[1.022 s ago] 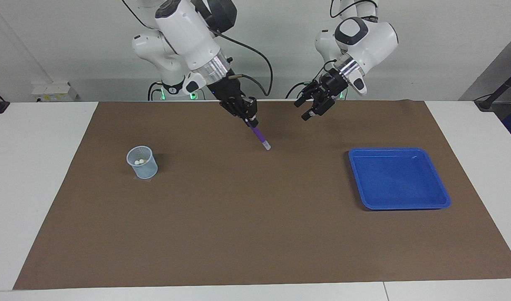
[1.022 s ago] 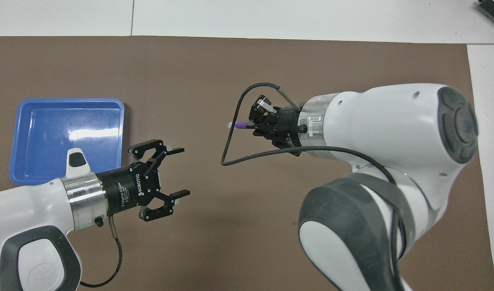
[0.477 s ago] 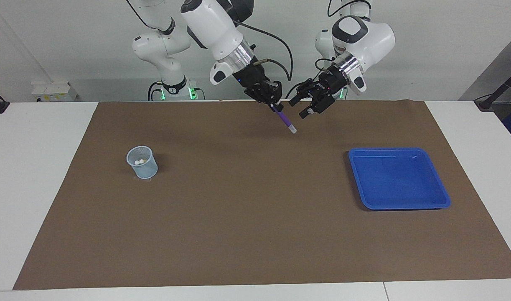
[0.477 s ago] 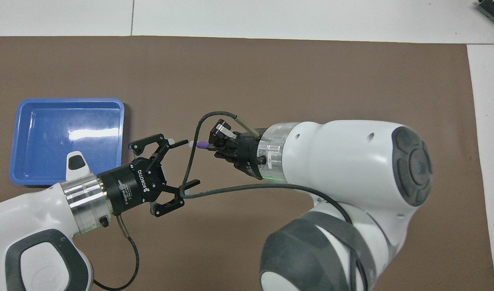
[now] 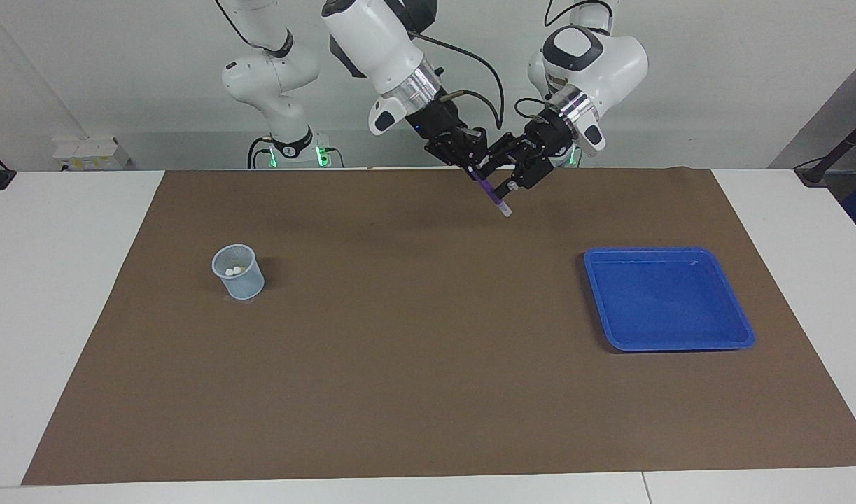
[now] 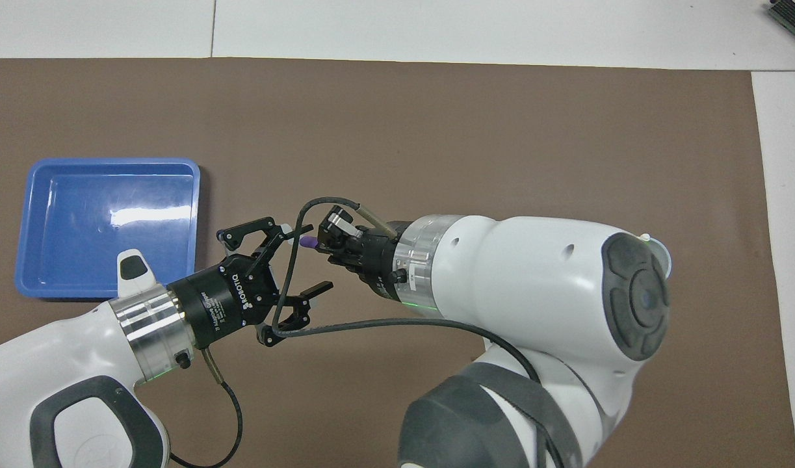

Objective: Right arm passes pens to left for tray arrangement

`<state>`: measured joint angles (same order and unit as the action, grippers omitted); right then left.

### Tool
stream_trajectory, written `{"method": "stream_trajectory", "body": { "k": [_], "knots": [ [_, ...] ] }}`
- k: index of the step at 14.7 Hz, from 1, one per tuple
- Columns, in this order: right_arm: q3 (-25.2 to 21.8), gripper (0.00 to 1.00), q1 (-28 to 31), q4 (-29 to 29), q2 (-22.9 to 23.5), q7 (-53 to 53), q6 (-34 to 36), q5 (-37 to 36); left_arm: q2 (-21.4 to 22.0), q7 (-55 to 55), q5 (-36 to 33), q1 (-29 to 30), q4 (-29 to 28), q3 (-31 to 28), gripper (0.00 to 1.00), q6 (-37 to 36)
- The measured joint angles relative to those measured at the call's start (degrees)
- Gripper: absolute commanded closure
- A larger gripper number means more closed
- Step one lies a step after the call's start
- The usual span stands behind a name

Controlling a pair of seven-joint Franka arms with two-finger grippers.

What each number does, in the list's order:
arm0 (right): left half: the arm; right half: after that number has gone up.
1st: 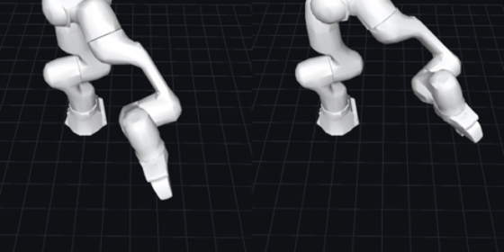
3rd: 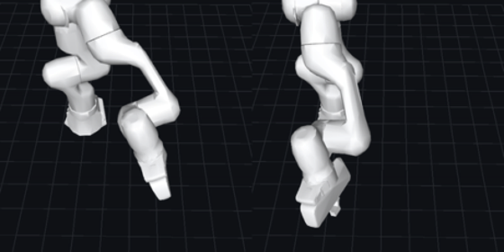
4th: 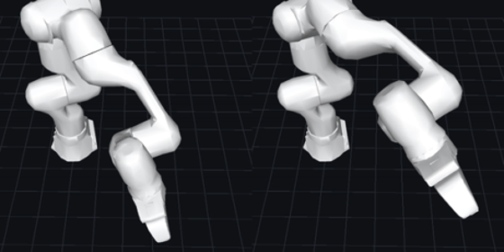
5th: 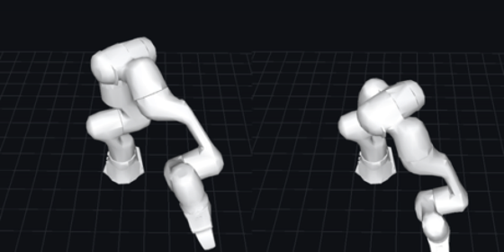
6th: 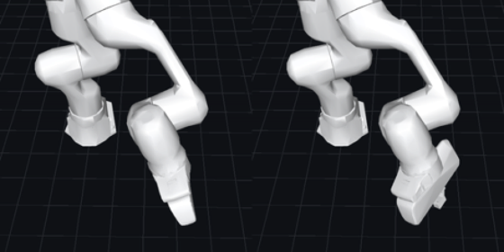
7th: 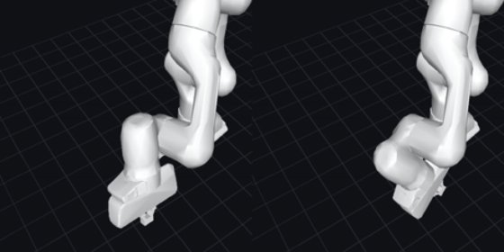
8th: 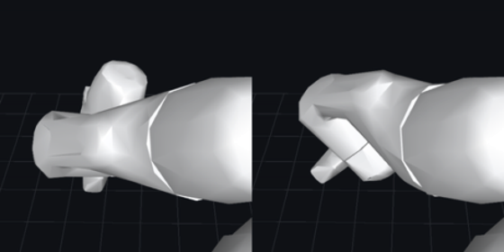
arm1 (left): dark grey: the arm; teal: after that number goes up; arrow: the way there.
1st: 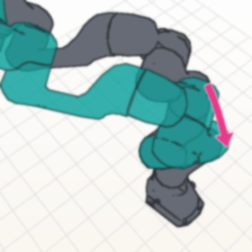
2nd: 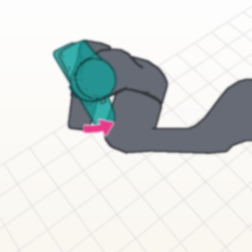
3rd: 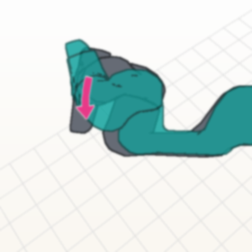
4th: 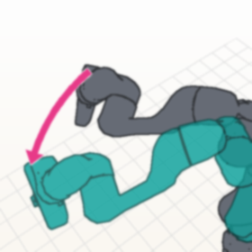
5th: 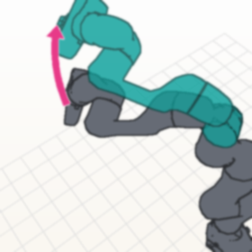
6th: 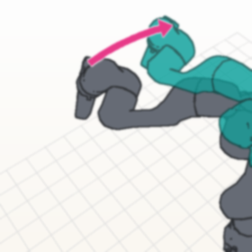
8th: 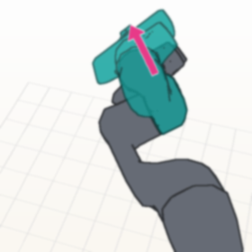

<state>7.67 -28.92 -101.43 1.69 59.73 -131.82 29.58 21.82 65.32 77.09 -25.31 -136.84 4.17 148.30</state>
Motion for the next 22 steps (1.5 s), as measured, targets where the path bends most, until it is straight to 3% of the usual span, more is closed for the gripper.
{"method": "stream_trajectory", "body": {
  "k": [4, 8, 10, 11, 18, 19, 21, 22],
  "knots": [
    [0.00, 1.00, 0.00, -0.03, -0.03, 0.00, -0.99, 0.00, -0.27, -0.08, 0.03, -1.59, 0.00, 0.06, 0.25, 2.68],
    [0.00, 1.00, 0.00, -0.39, -0.09, 0.00, -1.00, 0.00, -0.83, -0.10, 0.12, -2.66, 0.15, -0.02, 0.59, 4.81],
    [0.03, 1.00, -0.01, -0.74, -0.27, 0.00, -0.91, 0.00, -0.95, -0.38, 0.12, -2.66, 0.44, -0.35, 0.82, 5.24],
    [0.01, 1.00, 0.00, -0.74, -0.34, 0.00, -0.92, 0.00, -0.97, -0.68, 0.12, -2.66, 0.55, -0.33, 1.00, 5.24],
    [-0.11, 0.98, 0.05, -1.14, -0.72, -0.01, -0.51, 0.00, -1.44, -3.57, 0.10, -2.66, 1.21, -0.48, 1.00, 5.62],
    [-0.13, 0.88, 0.05, -1.16, -0.76, -0.01, -0.51, 0.00, -1.46, -3.57, 0.10, -2.66, 1.27, -0.47, 1.00, 5.63],
    [-0.19, 0.19, 0.05, -1.17, -0.89, -0.01, -0.52, 0.00, -1.48, -3.57, 0.10, -2.67, 1.43, -0.42, 1.00, 5.62],
    [-0.20, 0.00, 0.06, -1.16, -0.93, -0.01, -0.80, 0.00, -1.48, -3.57, 0.10, -2.73, 1.45, -0.30, 1.00, 5.57]
  ]
}}
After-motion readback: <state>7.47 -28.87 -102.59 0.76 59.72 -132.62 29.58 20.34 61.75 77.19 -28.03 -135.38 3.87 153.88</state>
